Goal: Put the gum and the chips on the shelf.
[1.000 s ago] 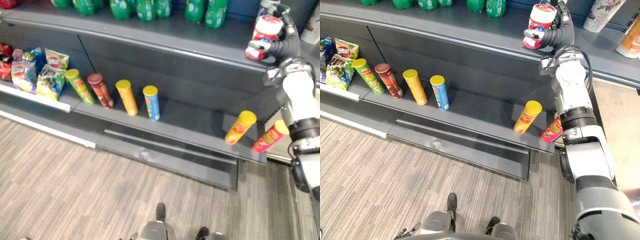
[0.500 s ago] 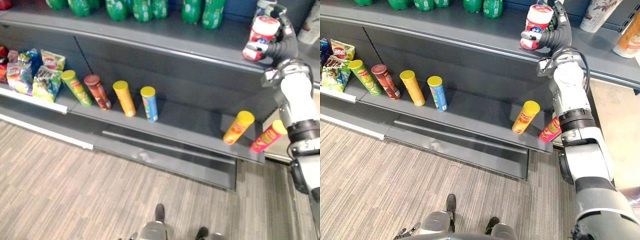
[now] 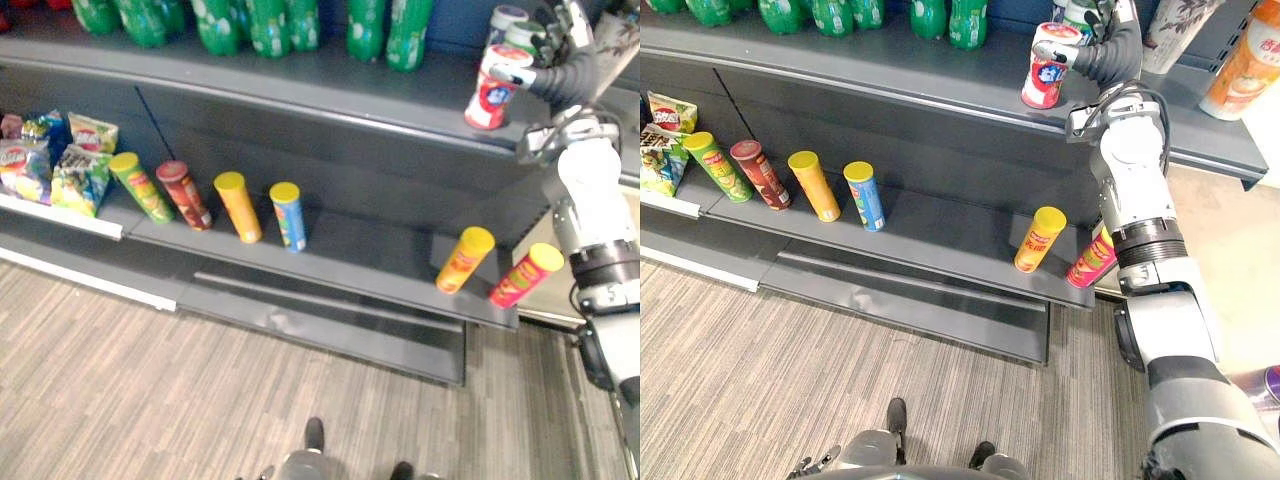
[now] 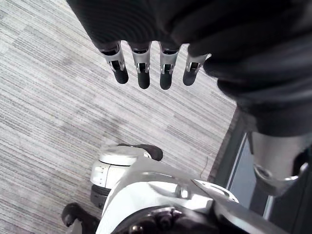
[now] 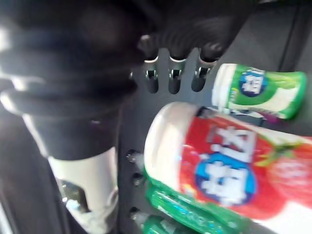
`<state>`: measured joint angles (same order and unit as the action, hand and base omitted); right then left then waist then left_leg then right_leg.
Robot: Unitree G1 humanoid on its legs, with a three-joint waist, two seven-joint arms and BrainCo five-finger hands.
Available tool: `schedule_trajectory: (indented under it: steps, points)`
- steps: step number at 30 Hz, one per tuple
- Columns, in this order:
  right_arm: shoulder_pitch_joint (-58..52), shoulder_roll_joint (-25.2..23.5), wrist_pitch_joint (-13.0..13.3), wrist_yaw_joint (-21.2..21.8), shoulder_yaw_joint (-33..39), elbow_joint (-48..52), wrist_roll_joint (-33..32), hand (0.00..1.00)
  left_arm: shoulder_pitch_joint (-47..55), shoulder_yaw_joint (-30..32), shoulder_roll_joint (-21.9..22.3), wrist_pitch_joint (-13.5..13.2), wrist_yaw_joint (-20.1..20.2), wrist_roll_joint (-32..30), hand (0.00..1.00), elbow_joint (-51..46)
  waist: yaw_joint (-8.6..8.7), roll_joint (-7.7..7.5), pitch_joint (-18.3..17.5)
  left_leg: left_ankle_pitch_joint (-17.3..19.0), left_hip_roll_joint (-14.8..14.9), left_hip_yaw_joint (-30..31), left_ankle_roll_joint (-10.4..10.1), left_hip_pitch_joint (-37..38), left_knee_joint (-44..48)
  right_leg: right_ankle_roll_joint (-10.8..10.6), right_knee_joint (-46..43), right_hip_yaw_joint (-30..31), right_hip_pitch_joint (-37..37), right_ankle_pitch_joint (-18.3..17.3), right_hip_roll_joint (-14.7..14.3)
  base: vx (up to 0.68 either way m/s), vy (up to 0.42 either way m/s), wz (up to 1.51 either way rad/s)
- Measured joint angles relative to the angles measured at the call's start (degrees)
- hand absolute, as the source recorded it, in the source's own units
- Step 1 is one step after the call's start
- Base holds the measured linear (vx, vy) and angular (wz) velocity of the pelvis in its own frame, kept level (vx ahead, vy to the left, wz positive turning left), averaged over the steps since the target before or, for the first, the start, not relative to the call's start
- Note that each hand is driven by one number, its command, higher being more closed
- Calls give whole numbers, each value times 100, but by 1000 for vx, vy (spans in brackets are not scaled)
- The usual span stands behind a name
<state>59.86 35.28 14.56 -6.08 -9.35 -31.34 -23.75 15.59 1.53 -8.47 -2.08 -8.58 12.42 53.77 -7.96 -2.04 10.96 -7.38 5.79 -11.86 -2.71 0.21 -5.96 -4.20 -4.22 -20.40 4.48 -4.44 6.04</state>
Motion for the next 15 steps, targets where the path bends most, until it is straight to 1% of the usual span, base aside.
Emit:
schedule_trajectory:
  steps: [3, 7, 11, 12, 14, 15]
  points:
    - [12, 0, 20, -71, 17, 195, -121, 0, 43, 12, -1, -33, -5, -11, 0, 2, 4, -24, -105, -1, 9, -9, 0, 13, 0, 4, 18, 24, 11, 4, -14, 35, -10, -4]
    - [14, 0, 75, -120, 254, 613, -142, 0, 42, 55, 8, -35, -9, -14, 0, 20, 8, -30, -109, 14, 28, -33, -20, 74, -3, 13, 86, 55, 85, 39, -39, -3, 4, -3]
    - [18, -1, 156, -153, 262, 1151, -153, 0, 40, 69, 3, -42, -9, -16, 0, 51, 17, -53, -125, 36, 66, -151, -50, 100, -3, 8, 142, 149, 72, 44, -72, -9, 6, -13]
    - [17, -9, 230, -217, 275, 1370, -155, 0, 41, 70, 1, -42, -10, -16, 0, 73, 48, -58, -132, 36, 69, -160, -50, 102, -3, 2, 148, 159, 71, 48, -76, 5, 4, -5]
    - [0, -122, 255, -260, 401, 1810, -197, 0, 54, 69, 1, -43, -17, -18, 0, 108, 129, -69, -140, 36, 69, -167, -50, 103, -3, 0, 148, 170, 68, 50, -76, 9, 4, -2]
    - [-97, -257, 263, -268, 516, 2175, -308, 0, 69, 68, -7, -42, -22, -21, 0, 113, 153, -84, -167, 37, 70, -187, -52, 103, -3, -2, 150, 189, 56, 51, -76, 28, 8, -6]
